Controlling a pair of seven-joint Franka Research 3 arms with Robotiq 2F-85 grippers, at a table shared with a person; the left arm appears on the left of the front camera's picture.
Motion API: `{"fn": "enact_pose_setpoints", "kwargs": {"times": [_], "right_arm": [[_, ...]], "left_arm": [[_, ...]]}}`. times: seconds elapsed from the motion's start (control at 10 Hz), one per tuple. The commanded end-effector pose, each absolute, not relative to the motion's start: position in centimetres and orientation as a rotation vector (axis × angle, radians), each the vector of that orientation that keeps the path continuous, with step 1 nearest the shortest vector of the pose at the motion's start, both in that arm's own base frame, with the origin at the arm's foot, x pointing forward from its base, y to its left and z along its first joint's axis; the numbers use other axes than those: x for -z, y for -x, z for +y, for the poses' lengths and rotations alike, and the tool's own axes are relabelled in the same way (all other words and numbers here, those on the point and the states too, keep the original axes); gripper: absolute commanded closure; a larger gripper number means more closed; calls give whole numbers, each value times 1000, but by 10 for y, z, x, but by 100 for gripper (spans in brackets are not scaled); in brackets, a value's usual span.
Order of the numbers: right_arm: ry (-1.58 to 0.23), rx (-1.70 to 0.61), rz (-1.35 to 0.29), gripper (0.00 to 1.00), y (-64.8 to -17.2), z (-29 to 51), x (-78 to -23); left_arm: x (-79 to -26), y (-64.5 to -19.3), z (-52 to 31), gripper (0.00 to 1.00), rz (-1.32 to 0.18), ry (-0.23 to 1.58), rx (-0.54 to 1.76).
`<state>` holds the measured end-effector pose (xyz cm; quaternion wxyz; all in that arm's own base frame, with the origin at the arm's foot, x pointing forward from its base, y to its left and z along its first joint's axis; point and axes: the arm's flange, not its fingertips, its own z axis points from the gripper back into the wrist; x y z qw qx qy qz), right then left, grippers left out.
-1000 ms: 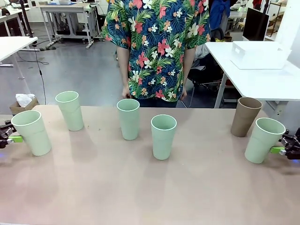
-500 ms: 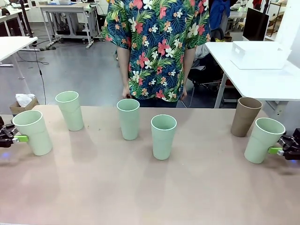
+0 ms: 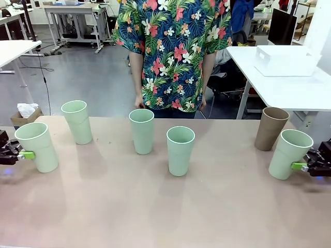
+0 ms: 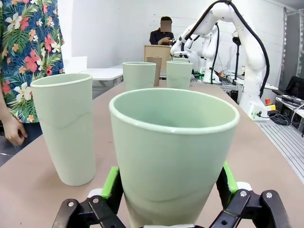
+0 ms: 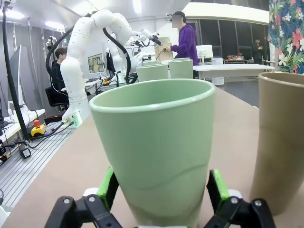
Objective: Stack the cups and store them in the basket.
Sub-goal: Pick up two Reusable plastic cups , one in each hand.
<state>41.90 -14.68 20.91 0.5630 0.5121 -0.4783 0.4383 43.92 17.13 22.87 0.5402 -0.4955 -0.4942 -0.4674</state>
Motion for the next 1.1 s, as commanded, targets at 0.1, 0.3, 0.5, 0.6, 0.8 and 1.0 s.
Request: {"fn": "enact_pose_setpoints", "kwargs": {"times": [0.1,0.3,0.5,0.6,0.8,1.0], "right_arm": [[-1190,-1042,-1129,0,-419,-127,-210],[-1199,-1045,-1133,0,-418,-121,-212],[-1199,-1045,-1137,0,-418,-117,-215],[-1202,-1039,-1137,0,-419,-117,-217],[-1204,-1032,-1136,0,-420,-116,-218],[-1209,-1027,-1136,0,-419,-116,-219]], "left_arm": [[-211,-426,160,0,-1168,1160,1175],[-209,-427,157,0,-1161,1163,1189],[-206,-428,152,0,-1152,1172,1198],[-204,-429,150,0,-1148,1172,1198],[-201,-430,149,0,-1143,1177,1200],[-200,-430,148,0,-1146,1185,1199]]}}
